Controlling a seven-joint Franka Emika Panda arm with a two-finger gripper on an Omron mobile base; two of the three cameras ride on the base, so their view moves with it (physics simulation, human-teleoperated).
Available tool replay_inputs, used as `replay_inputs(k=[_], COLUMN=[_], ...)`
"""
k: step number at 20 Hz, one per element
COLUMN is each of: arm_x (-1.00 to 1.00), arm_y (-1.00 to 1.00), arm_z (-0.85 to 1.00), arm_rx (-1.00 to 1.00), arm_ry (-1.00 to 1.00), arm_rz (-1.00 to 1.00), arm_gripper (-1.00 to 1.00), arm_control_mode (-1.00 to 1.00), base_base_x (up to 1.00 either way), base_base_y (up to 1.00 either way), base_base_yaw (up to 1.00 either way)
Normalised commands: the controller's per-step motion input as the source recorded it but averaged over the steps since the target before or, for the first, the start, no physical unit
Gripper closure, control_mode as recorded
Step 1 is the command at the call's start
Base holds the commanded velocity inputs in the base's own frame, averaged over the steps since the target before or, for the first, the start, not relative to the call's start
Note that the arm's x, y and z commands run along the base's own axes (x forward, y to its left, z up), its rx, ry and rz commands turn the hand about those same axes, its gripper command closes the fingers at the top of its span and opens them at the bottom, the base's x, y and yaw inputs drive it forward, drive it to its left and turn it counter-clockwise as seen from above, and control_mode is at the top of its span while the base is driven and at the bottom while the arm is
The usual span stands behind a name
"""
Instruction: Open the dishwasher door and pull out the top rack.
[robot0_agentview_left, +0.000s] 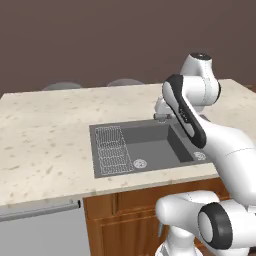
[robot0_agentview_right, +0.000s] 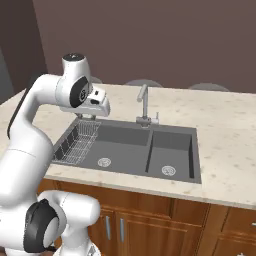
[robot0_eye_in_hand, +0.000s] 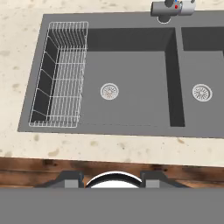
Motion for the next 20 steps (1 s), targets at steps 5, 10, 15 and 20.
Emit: replay_inputs(k=[5,10,15,20], arm_x=[0.0,0.0,0.0,0.0], arm_y=[-0.02,0.0,0.0,0.0], arm_z=[0.0,0.0,0.0,0.0], arm_rx=[0.0,0.0,0.0,0.0], arm_ry=[0.0,0.0,0.0,0.0], arm_rz=[0.0,0.0,0.0,0.0], arm_gripper=[-1.0,-1.0,-1.0,-1.0], arm_control_mode=[1.0,1.0,1.0,1.0], base_base_x=[-0.07,-0.14,-0.03,0.01], base_base_y=[-0.07,-0.13,-0.19,-0.22], base_base_yaw=[0.12,0.44,0.56,0.55])
